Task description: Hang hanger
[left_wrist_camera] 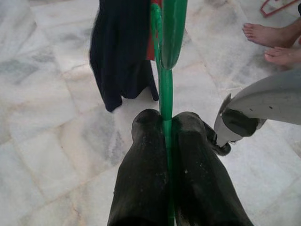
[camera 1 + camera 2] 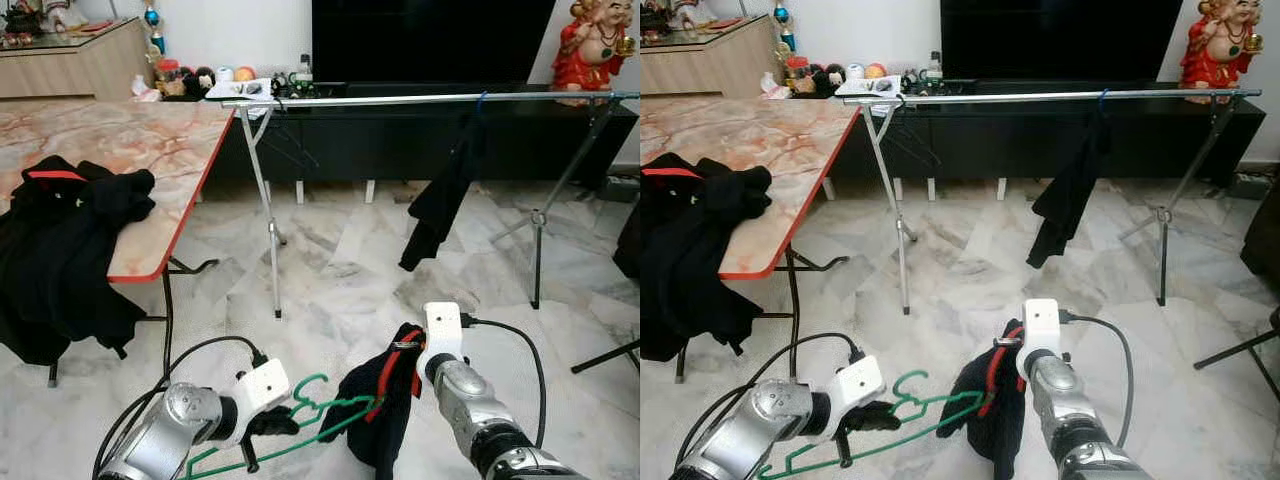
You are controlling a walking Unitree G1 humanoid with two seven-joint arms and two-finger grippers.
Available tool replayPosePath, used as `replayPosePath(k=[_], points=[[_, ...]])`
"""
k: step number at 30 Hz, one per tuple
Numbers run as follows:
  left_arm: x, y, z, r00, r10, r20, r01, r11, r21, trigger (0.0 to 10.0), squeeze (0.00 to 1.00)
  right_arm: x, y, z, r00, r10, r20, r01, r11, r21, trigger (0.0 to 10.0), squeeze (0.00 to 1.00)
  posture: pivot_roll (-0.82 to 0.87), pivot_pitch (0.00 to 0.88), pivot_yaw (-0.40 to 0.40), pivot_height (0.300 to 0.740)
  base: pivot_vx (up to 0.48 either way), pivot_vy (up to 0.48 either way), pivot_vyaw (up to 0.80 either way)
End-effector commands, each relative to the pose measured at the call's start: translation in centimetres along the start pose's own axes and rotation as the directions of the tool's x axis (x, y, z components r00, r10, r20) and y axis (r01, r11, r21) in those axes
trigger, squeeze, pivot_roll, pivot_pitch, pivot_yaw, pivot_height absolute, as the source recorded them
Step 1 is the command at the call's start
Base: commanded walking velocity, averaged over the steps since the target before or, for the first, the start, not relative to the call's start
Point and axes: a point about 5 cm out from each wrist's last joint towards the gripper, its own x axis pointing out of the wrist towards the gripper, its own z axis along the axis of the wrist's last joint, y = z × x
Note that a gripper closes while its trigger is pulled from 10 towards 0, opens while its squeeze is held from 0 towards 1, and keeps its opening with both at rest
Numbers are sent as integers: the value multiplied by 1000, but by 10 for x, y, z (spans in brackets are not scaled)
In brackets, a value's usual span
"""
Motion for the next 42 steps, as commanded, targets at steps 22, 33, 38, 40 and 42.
replayPosePath(k=[22, 33, 38, 40, 42], points=[[-4, -12, 20, 985, -154, 83, 157, 987, -25, 10000, 0, 3, 7, 9, 1000, 19, 13, -20, 999, 28, 10000, 0, 134, 23, 5, 740, 0, 0, 0], [3, -16, 26, 981, -148, 122, 155, 986, -54, 10000, 0, 2, 43, 47, 910, 330, 250, -362, 928, 92, 10000, 0, 135, 25, 2, 740, 0, 0, 0], [8, -16, 27, 983, -114, 144, 124, 990, -64, 10000, 0, -1, 48, 51, 865, 408, 290, -452, 886, 102, 10000, 0, 135, 25, 2, 740, 0, 0, 0], [10, -12, 29, 985, -72, 155, 85, 994, -74, 10000, 0, -2, 49, 51, 856, 425, 294, -472, 875, 109, 10000, 0, 132, 25, 1, 740, 0, 0, 0], [12, -8, 30, 986, -20, 168, 35, 996, -87, 10000, 0, -2, 50, 50, 852, 433, 294, -480, 870, 112, 10000, 0, 132, 25, 1, 740, 0, 0, 0]])
